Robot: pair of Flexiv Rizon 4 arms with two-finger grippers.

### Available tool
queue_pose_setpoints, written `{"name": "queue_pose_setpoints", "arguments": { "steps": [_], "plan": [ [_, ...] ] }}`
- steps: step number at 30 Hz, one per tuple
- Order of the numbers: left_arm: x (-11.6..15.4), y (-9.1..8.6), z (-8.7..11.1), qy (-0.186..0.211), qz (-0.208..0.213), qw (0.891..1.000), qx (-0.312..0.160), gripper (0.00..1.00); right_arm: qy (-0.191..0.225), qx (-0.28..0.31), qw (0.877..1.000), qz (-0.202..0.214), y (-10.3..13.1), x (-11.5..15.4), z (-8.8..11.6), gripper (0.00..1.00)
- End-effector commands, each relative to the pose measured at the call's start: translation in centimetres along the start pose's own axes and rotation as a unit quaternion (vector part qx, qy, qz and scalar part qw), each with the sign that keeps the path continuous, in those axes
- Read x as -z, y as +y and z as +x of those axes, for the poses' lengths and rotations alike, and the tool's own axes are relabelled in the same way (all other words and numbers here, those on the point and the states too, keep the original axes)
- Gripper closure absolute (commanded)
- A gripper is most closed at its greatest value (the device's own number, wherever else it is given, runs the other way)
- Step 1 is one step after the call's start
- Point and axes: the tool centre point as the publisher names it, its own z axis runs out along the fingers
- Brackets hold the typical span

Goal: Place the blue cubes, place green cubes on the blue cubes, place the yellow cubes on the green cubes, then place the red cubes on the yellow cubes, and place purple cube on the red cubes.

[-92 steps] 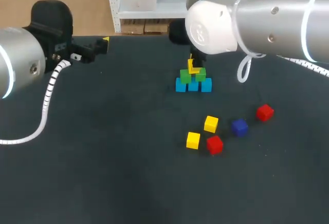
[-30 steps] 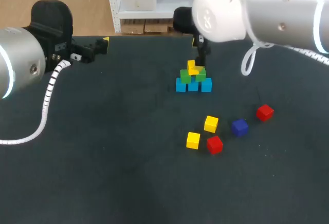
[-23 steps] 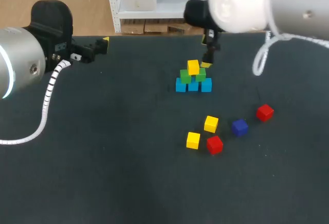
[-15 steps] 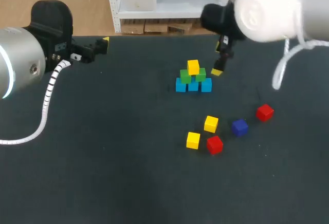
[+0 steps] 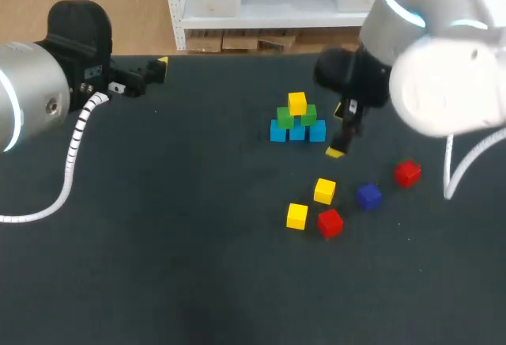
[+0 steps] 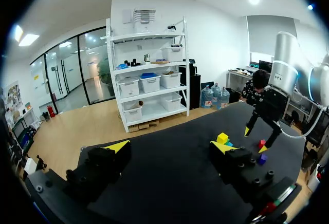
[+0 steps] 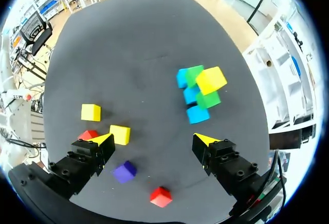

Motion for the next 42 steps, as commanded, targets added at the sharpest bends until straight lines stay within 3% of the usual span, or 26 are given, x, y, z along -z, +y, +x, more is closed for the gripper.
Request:
{"name": "queue_pose_setpoints", "arguments": {
  "steps": [1, 13, 28, 29, 30, 32, 36, 37, 38, 42],
  "plan": [
    [-0.1, -0.1, 0.2, -0.004, -0.003, 1.000, 0.001, 0.00, 0.005, 0.000, 0.999, 0.037, 1.5, -0.6, 0.1, 0.00],
    [-0.1, -0.1, 0.2, -0.004, -0.003, 1.000, 0.001, 0.00, 0.032, 0.003, 0.999, 0.023, 3.0, -3.3, 1.0, 0.00],
    [-0.1, -0.1, 0.2, -0.004, -0.003, 1.000, 0.001, 0.00, 0.045, 0.008, 0.998, -0.031, 4.8, -5.9, 1.9, 0.00],
    [-0.1, -0.1, 0.2, -0.004, -0.003, 1.000, 0.001, 0.00, 0.046, 0.008, 0.998, -0.034, 4.8, -6.1, 1.9, 0.04],
    [-0.1, -0.1, 0.2, -0.004, -0.003, 1.000, 0.001, 0.00, 0.047, 0.008, 0.998, -0.036, 4.8, -6.2, 1.9, 0.16],
    [-0.1, -0.1, 0.2, -0.004, -0.003, 1.000, 0.001, 0.00, 0.050, 0.009, 0.998, -0.036, 4.8, -6.6, 1.9, 0.52],
    [-0.1, -0.1, 0.2, -0.004, -0.003, 1.000, 0.001, 0.00, 0.055, 0.008, 0.998, -0.042, 4.9, -6.8, 2.0, 0.80],
    [-0.1, -0.1, 0.2, -0.004, -0.003, 1.000, 0.001, 0.00, 0.055, 0.010, 0.997, -0.043, 5.0, -6.8, 2.1, 0.94],
    [-0.1, -0.1, 0.2, -0.004, -0.003, 1.000, 0.001, 0.00, 0.056, 0.011, 0.997, -0.043, 5.0, -6.8, 2.1, 1.00],
    [-0.1, -0.1, 0.2, -0.004, -0.003, 1.000, 0.001, 0.00, 0.058, 0.015, 0.997, -0.040, 5.1, -6.5, 2.4, 1.00]
  ]
}}
